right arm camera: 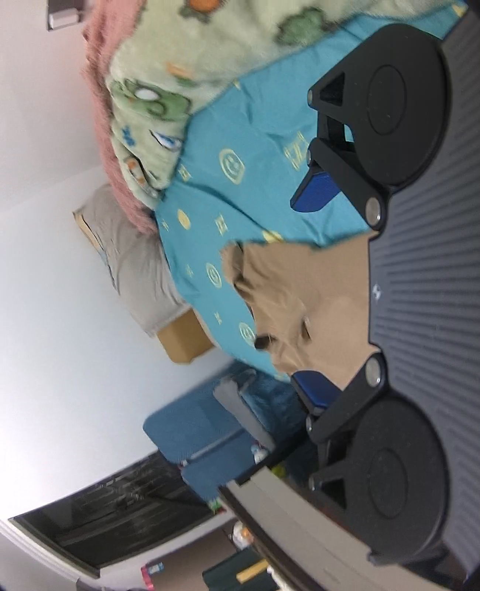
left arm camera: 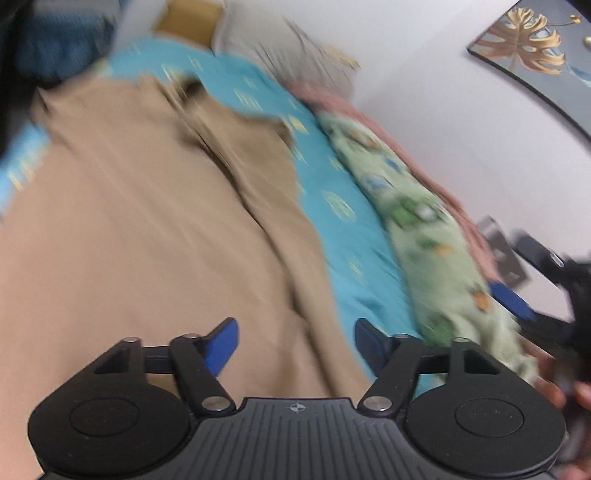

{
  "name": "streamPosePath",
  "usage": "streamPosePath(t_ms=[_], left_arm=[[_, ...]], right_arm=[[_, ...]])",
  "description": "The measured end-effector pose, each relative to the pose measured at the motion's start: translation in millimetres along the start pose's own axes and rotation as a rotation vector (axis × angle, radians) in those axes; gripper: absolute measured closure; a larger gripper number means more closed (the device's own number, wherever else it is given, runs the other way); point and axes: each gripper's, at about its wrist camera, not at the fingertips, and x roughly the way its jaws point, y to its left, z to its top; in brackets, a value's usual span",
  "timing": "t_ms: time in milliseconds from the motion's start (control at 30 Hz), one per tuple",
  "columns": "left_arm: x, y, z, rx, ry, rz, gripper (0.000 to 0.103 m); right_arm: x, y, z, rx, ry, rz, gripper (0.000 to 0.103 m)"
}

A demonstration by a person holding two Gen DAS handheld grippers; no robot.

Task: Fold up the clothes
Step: 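Grasp the opposite side edge with the left tool and fold it inward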

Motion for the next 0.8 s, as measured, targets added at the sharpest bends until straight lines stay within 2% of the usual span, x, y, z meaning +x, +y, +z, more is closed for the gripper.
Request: streamPosePath(t_ms=[100, 167, 300, 433, 600, 667, 700, 733, 767, 800], left_arm=[[25, -11, -18, -0.019, 0.082, -0.076, 0.047], [41, -17, -28, -0.028, 0.129, -0.106, 0.048], [63, -26, -41, -0.062, 0.184, -0.096, 0.048], [75, -32, -44, -0.111, 0.188, -0.089, 0.048], [91, -35, -50, -0.091, 0.234, -0.060, 0.045], [94, -34, -54, -0.080, 0.242, -0.090, 0.045], [95, -34, -55, -0.076, 0.243, -0.108, 0.047], [95, -34, -55, -0.077, 0.246, -0.127, 0.053], [97, -33, -57, -0.081, 0.254, -0.142, 0.072], [98, -33, -58, -0.085, 0.262, -0.156, 0.083]], right_arm=[[3, -10, 1, 0.016, 0.010, 0.010, 0.009], [3, -16, 2, 0.030, 0.008, 0.015, 0.009], [1, -29, 5, 0.084, 0.004, 0.033, 0.009], [3, -38, 6, 0.124, 0.006, 0.063, 0.009], [9, -44, 2, 0.152, 0.036, 0.072, 0.009], [8, -45, 0, 0.156, 0.039, 0.073, 0.009], [8, -46, 0, 0.157, 0.039, 0.073, 0.009], [8, -47, -1, 0.158, 0.041, 0.074, 0.009], [8, -47, -1, 0.158, 0.042, 0.074, 0.009], [8, -47, -1, 0.158, 0.043, 0.073, 0.009]])
